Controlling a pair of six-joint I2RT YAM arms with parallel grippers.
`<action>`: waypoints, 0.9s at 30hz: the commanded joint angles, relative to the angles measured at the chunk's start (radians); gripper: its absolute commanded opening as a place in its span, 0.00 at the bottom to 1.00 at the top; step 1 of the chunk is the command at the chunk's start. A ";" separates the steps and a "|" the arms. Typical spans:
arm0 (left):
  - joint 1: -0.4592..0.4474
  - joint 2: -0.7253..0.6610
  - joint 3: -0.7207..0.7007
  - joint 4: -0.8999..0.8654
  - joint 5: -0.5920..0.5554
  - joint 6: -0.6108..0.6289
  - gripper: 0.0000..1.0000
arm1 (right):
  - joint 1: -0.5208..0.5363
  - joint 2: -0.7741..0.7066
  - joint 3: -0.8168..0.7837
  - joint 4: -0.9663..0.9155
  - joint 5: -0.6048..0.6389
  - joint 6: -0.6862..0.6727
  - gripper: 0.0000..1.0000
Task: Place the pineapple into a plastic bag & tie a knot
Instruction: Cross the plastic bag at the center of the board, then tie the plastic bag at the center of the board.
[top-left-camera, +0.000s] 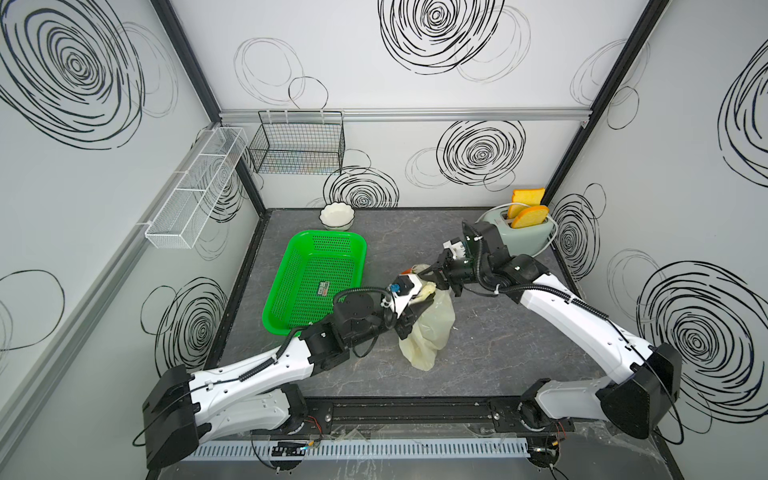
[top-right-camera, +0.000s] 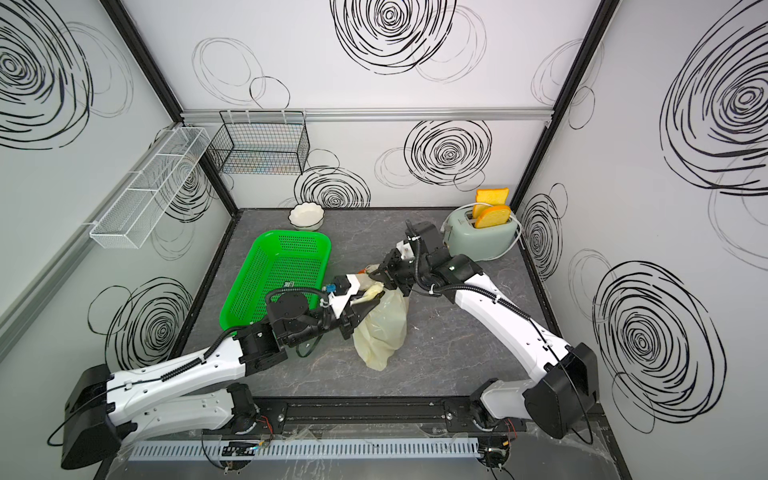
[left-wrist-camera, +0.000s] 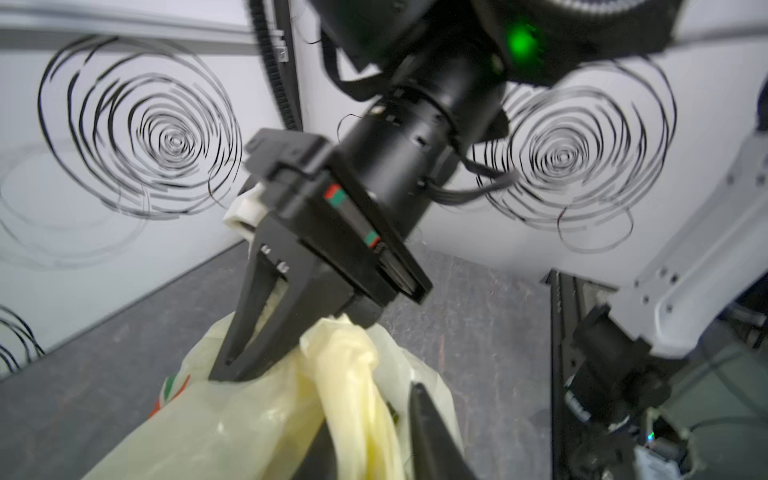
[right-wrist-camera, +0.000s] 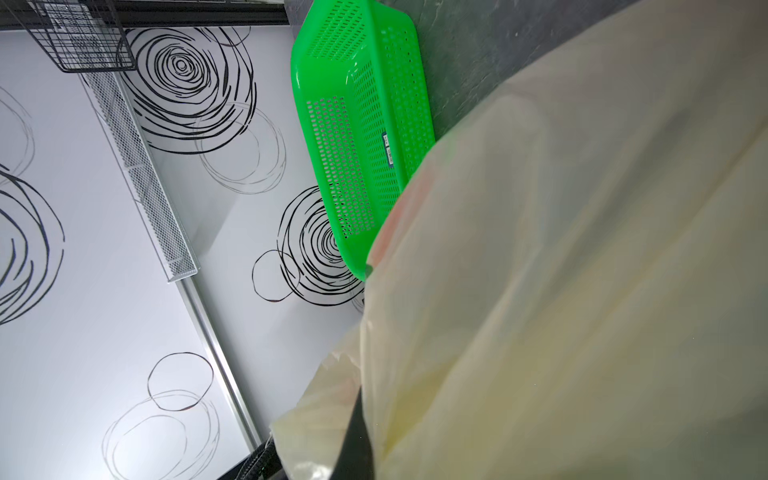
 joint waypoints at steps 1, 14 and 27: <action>-0.040 -0.054 0.024 0.034 0.164 0.068 0.55 | -0.045 -0.003 0.052 0.083 0.037 -0.153 0.00; 0.189 -0.192 0.139 -0.271 0.248 0.279 0.74 | -0.082 -0.004 0.043 0.031 -0.079 -0.383 0.00; 0.264 0.095 0.333 -0.439 0.402 0.613 0.57 | -0.080 -0.071 -0.003 0.010 -0.116 -0.421 0.00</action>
